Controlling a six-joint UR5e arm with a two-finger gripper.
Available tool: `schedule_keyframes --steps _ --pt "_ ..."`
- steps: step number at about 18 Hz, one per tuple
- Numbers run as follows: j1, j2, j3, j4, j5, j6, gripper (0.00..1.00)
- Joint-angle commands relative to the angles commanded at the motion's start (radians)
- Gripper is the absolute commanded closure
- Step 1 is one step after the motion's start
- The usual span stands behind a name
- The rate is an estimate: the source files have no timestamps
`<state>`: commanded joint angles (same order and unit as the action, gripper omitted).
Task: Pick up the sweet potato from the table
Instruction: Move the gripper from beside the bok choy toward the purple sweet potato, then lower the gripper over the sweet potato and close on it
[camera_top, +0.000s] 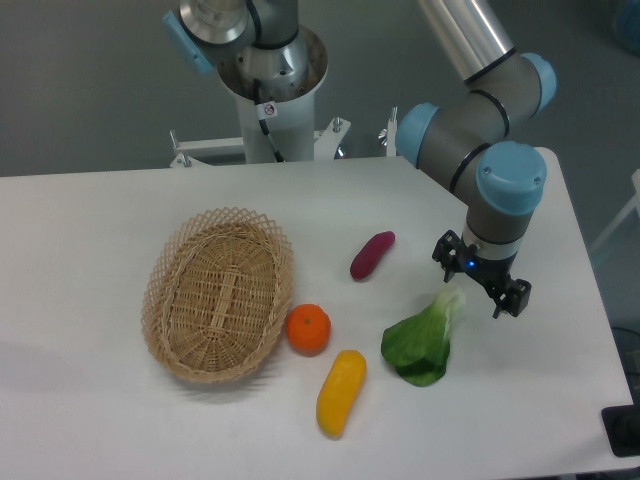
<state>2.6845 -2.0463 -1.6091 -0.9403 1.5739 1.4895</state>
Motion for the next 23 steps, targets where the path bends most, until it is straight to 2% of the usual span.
schedule_keyframes --steps 6,9,12,17,23 --pt "-0.003 -0.003 -0.002 -0.002 0.002 -0.002 0.0" --pt "-0.006 0.012 -0.024 -0.012 -0.005 -0.002 0.0" --pt "-0.018 0.032 -0.072 -0.012 -0.028 -0.003 0.0" --pt "-0.051 0.097 -0.188 -0.008 -0.029 -0.006 0.0" --pt "-0.086 0.146 -0.273 -0.012 -0.018 -0.017 0.0"
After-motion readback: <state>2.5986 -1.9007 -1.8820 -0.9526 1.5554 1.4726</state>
